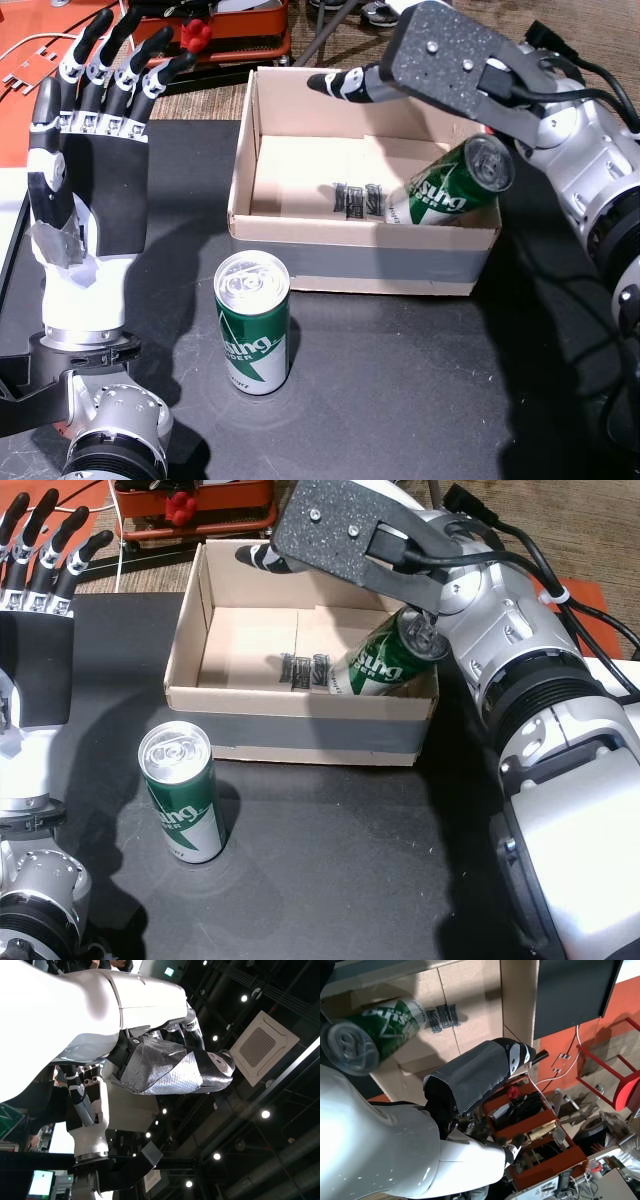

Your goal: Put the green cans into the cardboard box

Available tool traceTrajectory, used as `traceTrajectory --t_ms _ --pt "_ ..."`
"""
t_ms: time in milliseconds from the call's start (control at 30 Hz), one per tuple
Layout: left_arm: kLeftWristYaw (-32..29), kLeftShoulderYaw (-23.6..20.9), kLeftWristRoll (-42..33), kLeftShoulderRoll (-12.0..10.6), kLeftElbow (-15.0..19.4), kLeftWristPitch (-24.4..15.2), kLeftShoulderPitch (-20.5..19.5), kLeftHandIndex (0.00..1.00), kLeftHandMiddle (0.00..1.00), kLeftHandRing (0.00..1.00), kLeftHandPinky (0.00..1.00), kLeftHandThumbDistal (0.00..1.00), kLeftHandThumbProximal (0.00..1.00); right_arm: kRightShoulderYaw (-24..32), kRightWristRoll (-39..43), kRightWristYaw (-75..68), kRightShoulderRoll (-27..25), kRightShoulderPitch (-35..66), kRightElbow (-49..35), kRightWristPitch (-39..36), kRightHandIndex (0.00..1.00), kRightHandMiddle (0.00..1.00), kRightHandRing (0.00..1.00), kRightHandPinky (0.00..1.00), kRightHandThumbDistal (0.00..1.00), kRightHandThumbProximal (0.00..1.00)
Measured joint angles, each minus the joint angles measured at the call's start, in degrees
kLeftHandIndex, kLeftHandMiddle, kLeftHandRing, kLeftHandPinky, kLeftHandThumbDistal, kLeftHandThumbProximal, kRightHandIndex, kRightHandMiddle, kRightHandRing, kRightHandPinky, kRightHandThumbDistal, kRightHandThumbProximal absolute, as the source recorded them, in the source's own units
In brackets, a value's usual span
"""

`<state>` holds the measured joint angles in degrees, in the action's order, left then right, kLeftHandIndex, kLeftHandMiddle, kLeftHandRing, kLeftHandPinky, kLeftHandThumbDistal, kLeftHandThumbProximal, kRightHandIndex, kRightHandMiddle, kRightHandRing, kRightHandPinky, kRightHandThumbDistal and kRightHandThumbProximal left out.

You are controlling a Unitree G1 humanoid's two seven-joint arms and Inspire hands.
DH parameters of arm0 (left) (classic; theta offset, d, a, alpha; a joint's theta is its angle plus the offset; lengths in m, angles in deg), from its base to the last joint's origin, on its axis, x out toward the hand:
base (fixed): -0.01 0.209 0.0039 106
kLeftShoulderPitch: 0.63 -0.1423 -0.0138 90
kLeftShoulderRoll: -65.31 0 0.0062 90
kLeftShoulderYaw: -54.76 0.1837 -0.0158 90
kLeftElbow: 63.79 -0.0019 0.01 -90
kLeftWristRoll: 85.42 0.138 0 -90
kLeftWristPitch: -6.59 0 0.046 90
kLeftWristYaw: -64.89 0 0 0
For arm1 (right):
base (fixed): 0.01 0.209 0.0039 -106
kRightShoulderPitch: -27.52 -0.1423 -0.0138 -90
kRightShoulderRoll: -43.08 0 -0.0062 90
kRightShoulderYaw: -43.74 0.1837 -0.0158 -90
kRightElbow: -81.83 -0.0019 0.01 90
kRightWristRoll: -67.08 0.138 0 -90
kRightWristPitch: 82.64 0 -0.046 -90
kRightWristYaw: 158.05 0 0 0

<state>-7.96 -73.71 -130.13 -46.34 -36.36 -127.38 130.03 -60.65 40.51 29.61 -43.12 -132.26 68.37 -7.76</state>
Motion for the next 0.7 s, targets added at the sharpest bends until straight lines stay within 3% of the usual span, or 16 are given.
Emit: traceTrajectory --t_ms 533,700 --pt "0.01 0.04 0.07 0.42 -0.01 0.28 0.00 0.67 0.75 0.81 0.79 0.46 0.77 1.48 1.42 -0.02 -0.28 0.00 -0.55 -3.38 0.81 0.94 1.00 0.94 0.88 0.29" --pt "-0.25 0.00 0.06 0.63 -0.30 0.73 0.00 0.66 0.74 0.80 0.80 0.46 0.75 2.00 2.43 -0.26 -1.02 0.00 -1.43 -7.90 0.86 0.95 0.98 0.93 0.87 0.31"
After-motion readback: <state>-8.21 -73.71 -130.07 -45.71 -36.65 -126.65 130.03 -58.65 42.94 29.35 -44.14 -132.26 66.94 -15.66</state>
